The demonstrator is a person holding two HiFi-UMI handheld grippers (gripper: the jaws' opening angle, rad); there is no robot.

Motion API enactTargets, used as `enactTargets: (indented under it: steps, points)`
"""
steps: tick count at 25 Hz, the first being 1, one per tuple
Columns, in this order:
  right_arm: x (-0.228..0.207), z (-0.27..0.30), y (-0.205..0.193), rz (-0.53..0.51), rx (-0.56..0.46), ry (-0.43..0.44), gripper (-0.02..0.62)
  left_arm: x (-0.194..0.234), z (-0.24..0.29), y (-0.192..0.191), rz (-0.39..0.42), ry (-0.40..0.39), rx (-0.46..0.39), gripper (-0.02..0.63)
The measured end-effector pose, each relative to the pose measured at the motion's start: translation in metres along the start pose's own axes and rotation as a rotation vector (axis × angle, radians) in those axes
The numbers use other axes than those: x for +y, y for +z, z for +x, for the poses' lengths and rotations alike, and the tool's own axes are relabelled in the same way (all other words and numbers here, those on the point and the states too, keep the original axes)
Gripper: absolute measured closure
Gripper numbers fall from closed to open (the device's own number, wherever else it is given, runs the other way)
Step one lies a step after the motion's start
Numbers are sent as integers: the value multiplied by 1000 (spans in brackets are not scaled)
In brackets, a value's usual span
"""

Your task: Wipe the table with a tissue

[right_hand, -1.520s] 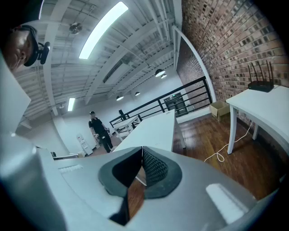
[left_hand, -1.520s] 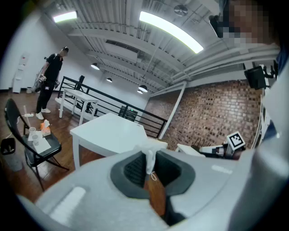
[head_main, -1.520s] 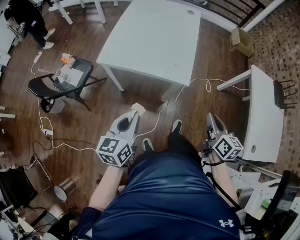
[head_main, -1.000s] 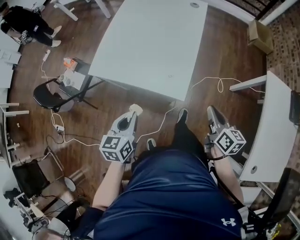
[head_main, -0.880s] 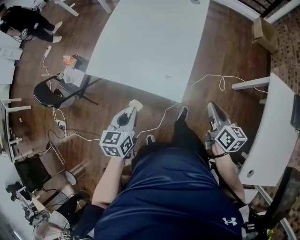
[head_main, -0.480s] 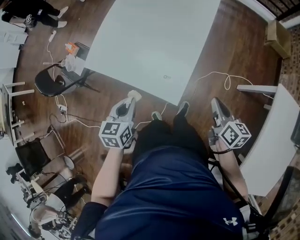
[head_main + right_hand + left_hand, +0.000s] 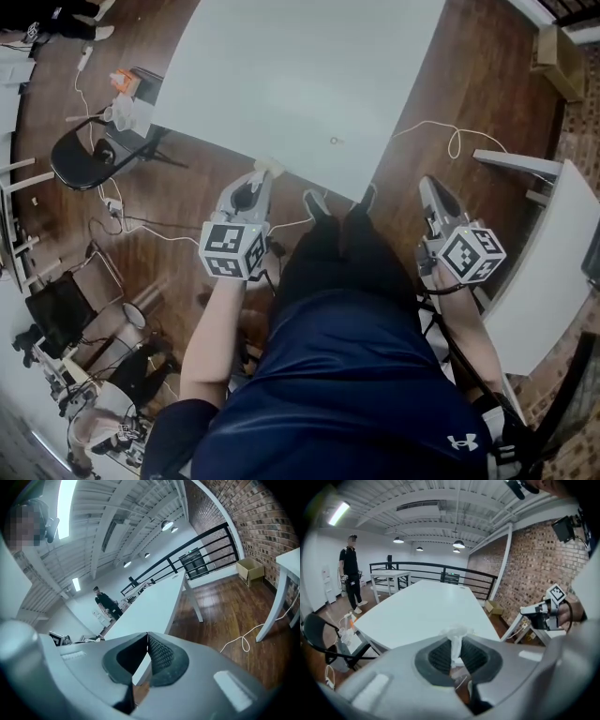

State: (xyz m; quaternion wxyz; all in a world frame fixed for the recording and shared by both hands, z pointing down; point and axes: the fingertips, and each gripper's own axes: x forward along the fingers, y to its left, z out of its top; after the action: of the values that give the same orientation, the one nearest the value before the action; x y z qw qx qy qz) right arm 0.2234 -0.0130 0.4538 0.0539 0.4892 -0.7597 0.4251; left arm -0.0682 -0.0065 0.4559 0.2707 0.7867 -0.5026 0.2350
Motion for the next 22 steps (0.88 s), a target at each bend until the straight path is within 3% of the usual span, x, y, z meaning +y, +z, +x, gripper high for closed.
enactTargets:
  steps: [5, 9, 17, 22]
  points:
    - [9, 22, 1, -25, 11, 10, 584, 0, 25, -12, 13, -26, 26, 586]
    - [8, 34, 3, -22, 17, 12, 584, -6, 49, -8, 127, -45, 28, 586]
    - [-5, 43, -2, 3, 17, -12, 584, -49, 99, 15, 237, -150, 31, 586]
    - [-13, 50, -6, 24, 12, -18, 584, -86, 130, 11, 341, -248, 101, 586]
